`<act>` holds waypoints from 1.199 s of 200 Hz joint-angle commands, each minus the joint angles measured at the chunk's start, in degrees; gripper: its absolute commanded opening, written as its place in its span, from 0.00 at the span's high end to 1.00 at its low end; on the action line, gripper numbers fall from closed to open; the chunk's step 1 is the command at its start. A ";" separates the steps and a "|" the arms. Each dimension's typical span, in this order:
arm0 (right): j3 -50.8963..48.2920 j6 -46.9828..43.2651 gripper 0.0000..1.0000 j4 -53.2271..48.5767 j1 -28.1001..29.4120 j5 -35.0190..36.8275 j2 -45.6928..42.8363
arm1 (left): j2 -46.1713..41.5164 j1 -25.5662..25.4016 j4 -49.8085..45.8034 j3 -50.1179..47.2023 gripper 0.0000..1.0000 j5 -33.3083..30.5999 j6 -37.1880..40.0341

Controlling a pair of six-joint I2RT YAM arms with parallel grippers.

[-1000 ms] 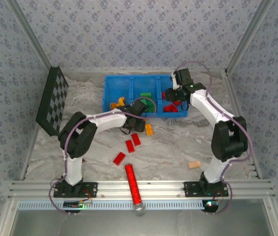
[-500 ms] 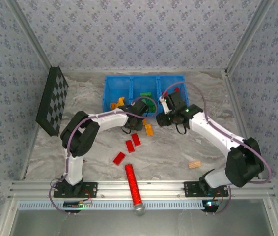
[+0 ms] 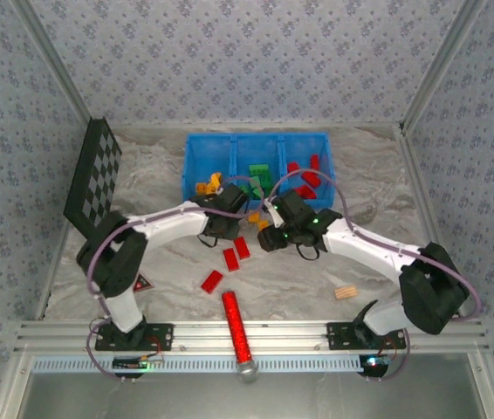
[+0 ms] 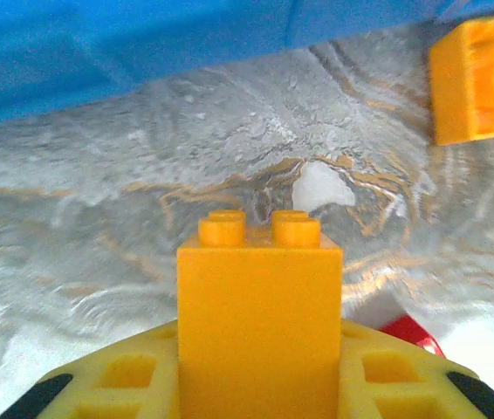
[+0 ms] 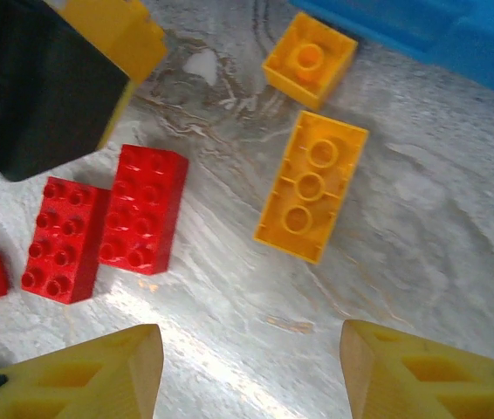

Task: Sort the legos into containers by color
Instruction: Pick up the lego from the center of the table, then place the lego in the container.

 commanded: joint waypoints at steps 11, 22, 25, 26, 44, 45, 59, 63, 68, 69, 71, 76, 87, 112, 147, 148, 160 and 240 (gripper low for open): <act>2.76 1.75 0.42 3.00 3.32 -2.45 3.01 | -9.01 0.47 -3.52 -0.32 0.75 -3.82 -0.78; 3.48 1.82 0.41 3.79 4.56 -2.62 3.98 | -10.19 1.28 -4.94 0.27 0.75 -5.07 -0.34; 3.68 1.88 0.41 3.93 4.85 -2.70 4.34 | -10.46 1.61 -5.13 0.41 0.75 -5.20 -0.19; 3.81 1.91 0.41 3.96 5.03 -2.66 4.51 | -10.59 1.69 -5.18 0.42 0.75 -5.23 -0.12; 5.43 2.35 0.41 4.08 6.78 -1.99 7.62 | -12.56 3.55 -4.31 0.80 0.75 -5.72 0.58; 5.43 2.35 0.41 4.08 6.78 -1.99 7.62 | -12.65 3.72 -4.20 0.84 0.75 -5.71 0.65; 6.97 2.71 0.41 4.18 8.13 -1.17 10.35 | -13.33 5.51 -3.35 2.07 0.75 -5.94 1.48; 7.47 2.80 0.41 4.14 8.49 -1.10 11.16 | -13.25 6.03 -3.24 2.69 0.75 -6.09 1.78; 8.25 2.86 0.41 3.83 8.92 -0.89 11.98 | -13.16 6.69 -3.13 3.39 0.75 -6.27 2.09; 8.42 2.88 0.41 3.73 9.04 -0.84 12.20 | -13.17 6.87 -3.07 3.54 0.75 -6.29 2.20; 8.83 2.89 0.41 3.50 9.24 -0.51 12.65 | -13.07 7.09 -2.97 3.87 0.75 -6.40 2.39; 9.74 2.90 0.41 2.74 9.86 0.64 13.44 | -12.81 7.77 -2.67 4.57 0.75 -6.55 2.84; 11.60 2.98 0.40 1.42 10.94 3.24 14.99 | -11.89 9.50 -1.79 6.16 0.75 -6.59 3.80; 14.60 4.70 0.41 -1.35 11.77 7.87 17.63 | -8.11 12.80 -0.17 9.83 0.75 -6.27 5.50; 15.80 7.58 0.41 -3.41 10.91 9.91 19.74 | -0.93 16.55 0.74 15.05 0.75 -5.28 6.86; 15.80 7.61 0.41 -3.45 10.87 9.88 19.77 | -0.73 16.63 0.75 15.17 0.75 -5.27 6.87; 15.80 8.19 0.41 -3.65 10.43 9.64 20.48 | 1.69 17.55 0.82 16.82 0.75 -5.13 6.79; 21.22 13.83 0.42 -6.65 10.12 10.14 26.42 | 15.44 18.93 0.43 26.87 0.74 -2.76 6.67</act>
